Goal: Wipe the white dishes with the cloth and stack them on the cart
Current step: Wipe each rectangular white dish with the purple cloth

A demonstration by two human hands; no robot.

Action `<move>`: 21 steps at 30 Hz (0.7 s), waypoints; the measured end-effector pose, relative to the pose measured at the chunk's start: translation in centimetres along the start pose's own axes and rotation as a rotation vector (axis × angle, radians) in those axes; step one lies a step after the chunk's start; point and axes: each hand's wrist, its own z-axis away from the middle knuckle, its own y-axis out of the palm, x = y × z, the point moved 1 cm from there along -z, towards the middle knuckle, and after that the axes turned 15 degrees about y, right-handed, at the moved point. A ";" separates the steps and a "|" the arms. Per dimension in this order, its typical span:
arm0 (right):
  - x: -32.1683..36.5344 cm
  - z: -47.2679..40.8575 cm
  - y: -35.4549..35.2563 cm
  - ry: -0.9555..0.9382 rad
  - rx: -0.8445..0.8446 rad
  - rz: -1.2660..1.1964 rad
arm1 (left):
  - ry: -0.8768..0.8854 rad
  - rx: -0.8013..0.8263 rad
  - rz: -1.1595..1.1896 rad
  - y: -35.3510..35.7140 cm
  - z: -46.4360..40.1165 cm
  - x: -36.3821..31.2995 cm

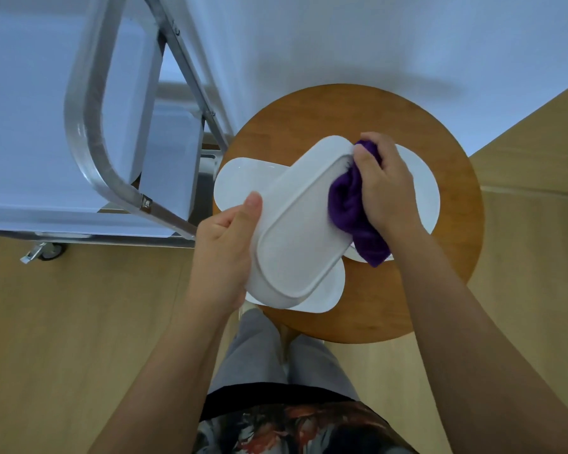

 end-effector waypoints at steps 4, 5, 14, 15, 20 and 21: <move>-1.2 1.5 0.6 0.382 0.051 -0.432 | -0.074 -0.133 0.169 1.0 0.2 0.7; -1.1 2.0 1.1 0.410 0.023 -0.494 | -0.076 -0.183 0.205 1.4 0.1 0.7; -3.1 8.1 5.3 0.269 0.014 -0.208 | -0.040 -0.350 0.103 2.3 -2.2 1.1; -3.6 8.7 5.1 0.245 0.032 -0.180 | -0.016 -0.349 0.095 2.2 -2.7 0.9; -2.3 7.5 0.1 -0.091 -0.339 -0.288 | 0.140 -0.204 -0.072 0.5 -3.1 0.4; -1.3 6.4 -0.5 -0.206 -0.379 -0.271 | 0.120 -0.156 -0.069 0.4 -2.8 0.6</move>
